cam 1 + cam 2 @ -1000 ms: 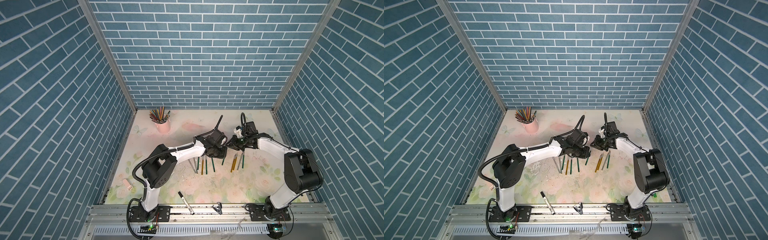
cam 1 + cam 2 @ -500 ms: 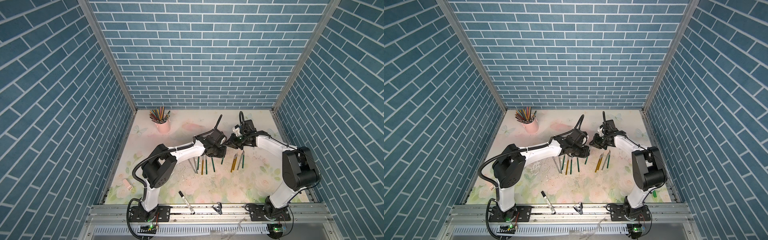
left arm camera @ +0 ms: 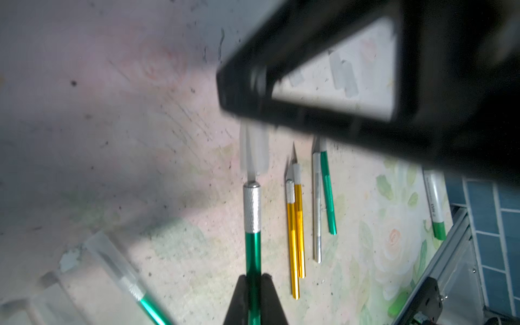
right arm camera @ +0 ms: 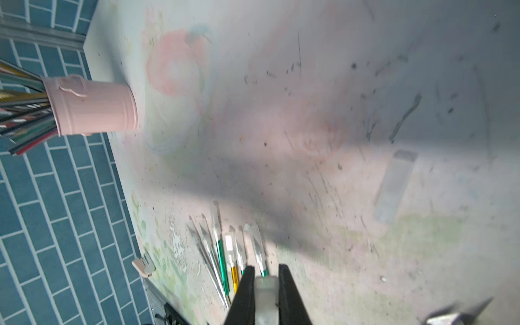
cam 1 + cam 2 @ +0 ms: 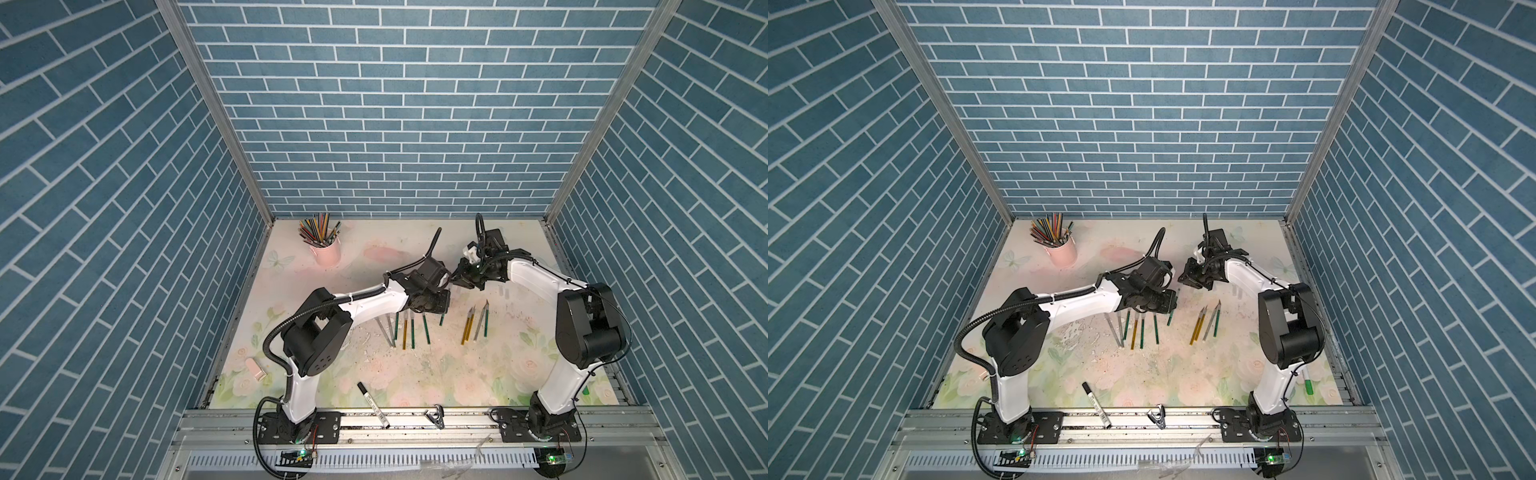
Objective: Remove protective caps from carving knives
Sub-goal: Remove the protective sleeve from the carving knife, then place the protective sleeve at the center of the board.
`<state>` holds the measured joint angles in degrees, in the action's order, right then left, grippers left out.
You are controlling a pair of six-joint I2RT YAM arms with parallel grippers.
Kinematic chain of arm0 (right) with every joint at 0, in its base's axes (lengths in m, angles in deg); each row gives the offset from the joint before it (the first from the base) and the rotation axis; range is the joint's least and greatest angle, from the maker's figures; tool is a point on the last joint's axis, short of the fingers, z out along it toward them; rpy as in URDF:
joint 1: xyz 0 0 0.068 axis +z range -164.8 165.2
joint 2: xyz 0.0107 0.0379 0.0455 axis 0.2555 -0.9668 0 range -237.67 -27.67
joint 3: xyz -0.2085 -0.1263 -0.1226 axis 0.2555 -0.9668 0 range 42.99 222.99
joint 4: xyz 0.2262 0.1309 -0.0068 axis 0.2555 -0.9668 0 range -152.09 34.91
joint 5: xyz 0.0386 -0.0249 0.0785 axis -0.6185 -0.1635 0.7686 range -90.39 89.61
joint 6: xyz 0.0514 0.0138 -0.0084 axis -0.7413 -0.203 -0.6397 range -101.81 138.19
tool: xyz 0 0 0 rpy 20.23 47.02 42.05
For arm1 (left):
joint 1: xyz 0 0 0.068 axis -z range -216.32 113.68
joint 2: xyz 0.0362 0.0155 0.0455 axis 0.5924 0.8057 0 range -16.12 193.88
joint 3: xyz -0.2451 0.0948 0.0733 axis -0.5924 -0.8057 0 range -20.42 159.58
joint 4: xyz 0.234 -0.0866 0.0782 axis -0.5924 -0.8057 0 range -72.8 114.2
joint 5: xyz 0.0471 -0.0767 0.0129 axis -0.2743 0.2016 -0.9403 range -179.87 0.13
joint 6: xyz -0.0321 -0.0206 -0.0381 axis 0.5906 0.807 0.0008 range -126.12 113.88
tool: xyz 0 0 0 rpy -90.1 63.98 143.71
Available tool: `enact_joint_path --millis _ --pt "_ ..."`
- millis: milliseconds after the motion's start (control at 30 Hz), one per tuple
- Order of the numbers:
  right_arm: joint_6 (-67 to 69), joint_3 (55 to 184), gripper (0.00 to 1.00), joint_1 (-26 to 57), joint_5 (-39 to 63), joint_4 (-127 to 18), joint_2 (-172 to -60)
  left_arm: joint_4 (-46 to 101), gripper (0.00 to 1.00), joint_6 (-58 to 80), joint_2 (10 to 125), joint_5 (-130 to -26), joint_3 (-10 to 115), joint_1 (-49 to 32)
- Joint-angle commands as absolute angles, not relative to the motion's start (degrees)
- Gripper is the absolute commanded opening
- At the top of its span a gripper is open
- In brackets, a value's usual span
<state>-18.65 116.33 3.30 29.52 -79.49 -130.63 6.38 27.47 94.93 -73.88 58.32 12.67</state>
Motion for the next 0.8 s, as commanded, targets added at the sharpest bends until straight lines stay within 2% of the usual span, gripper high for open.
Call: enact_joint_path --millis 0,767 --pt "-16.75 118.72 0.04 1.64 26.15 -77.91 -131.27 1.13 0.00 26.68 94.44 -72.67 56.76 13.06" --pt "-13.80 122.09 0.04 -0.73 22.94 -79.88 -136.34 1.70 0.00 27.80 91.30 -74.09 52.83 13.07"
